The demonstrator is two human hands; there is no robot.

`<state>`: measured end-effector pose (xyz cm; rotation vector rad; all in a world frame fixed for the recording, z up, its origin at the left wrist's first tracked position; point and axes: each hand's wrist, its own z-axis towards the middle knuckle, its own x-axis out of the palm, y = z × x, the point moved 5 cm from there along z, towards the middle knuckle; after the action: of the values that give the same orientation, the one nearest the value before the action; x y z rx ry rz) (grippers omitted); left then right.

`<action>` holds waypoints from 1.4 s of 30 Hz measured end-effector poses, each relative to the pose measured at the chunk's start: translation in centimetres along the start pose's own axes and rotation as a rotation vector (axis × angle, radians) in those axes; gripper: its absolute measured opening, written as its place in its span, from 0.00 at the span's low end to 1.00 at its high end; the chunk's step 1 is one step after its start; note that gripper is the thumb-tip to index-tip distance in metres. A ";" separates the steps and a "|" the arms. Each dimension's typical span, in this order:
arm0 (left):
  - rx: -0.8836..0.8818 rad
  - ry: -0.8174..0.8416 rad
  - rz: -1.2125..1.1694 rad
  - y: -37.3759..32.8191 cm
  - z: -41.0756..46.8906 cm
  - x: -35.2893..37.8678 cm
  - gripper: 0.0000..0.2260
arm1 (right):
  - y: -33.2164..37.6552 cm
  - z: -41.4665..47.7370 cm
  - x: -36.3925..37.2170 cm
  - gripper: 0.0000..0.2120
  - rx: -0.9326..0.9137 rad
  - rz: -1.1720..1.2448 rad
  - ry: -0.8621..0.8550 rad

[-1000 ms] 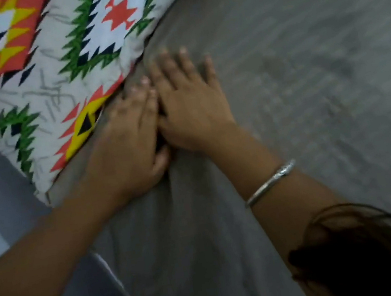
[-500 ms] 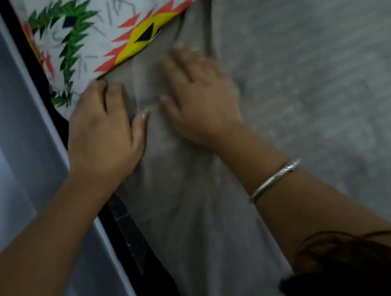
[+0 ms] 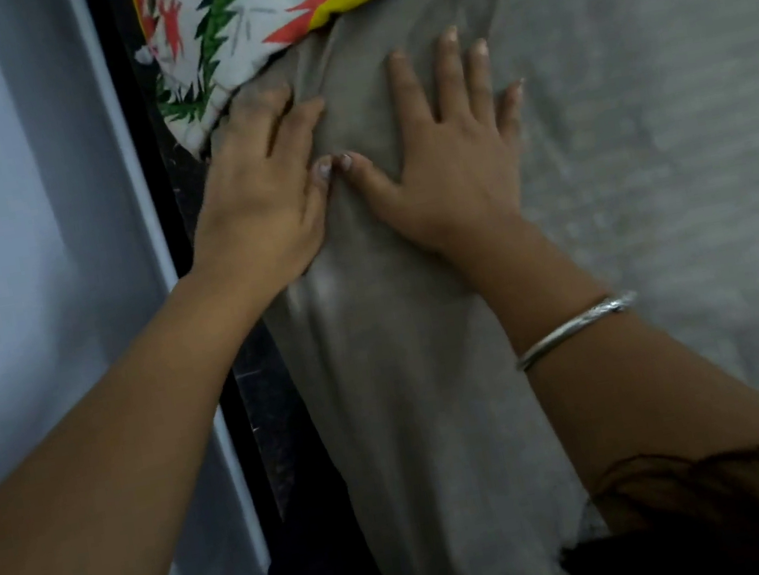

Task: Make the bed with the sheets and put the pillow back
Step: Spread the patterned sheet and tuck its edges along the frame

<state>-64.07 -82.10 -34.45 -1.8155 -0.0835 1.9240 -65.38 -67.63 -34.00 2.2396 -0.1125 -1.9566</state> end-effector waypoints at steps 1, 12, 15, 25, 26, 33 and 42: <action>-0.047 0.047 0.037 0.4 -0.2 0.5 0.25 | -0.3 -0.1 0.2 0.41 0.014 -0.017 0.005; -0.454 0.158 -0.070 3.3 3.4 1.2 0.24 | 3.7 5.5 0.4 0.30 -0.195 -0.163 0.090; -0.499 0.140 -0.056 3.7 3.4 1.5 0.24 | 4.4 5.4 0.4 0.25 -0.250 -0.159 0.088; -0.417 -0.236 0.050 4.9 4.1 -2.1 0.13 | 6.6 2.8 0.6 0.28 -0.381 -0.083 0.061; -0.424 -0.255 0.060 5.2 3.7 -2.2 0.13 | 6.6 2.1 0.6 0.28 -0.373 -0.068 0.048; -0.416 -0.407 -0.428 4.0 3.1 -1.4 0.16 | 6.3 0.3 0.3 0.24 -0.446 0.139 0.027; -0.074 0.076 -0.024 0.1 0.7 0.0 0.26 | 4.0 0.3 0.5 0.32 -0.343 0.077 0.071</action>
<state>-64.78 -81.94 -34.42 -1.9246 -0.1513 1.8564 -65.42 -71.72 -33.85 2.0449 0.1343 -1.7041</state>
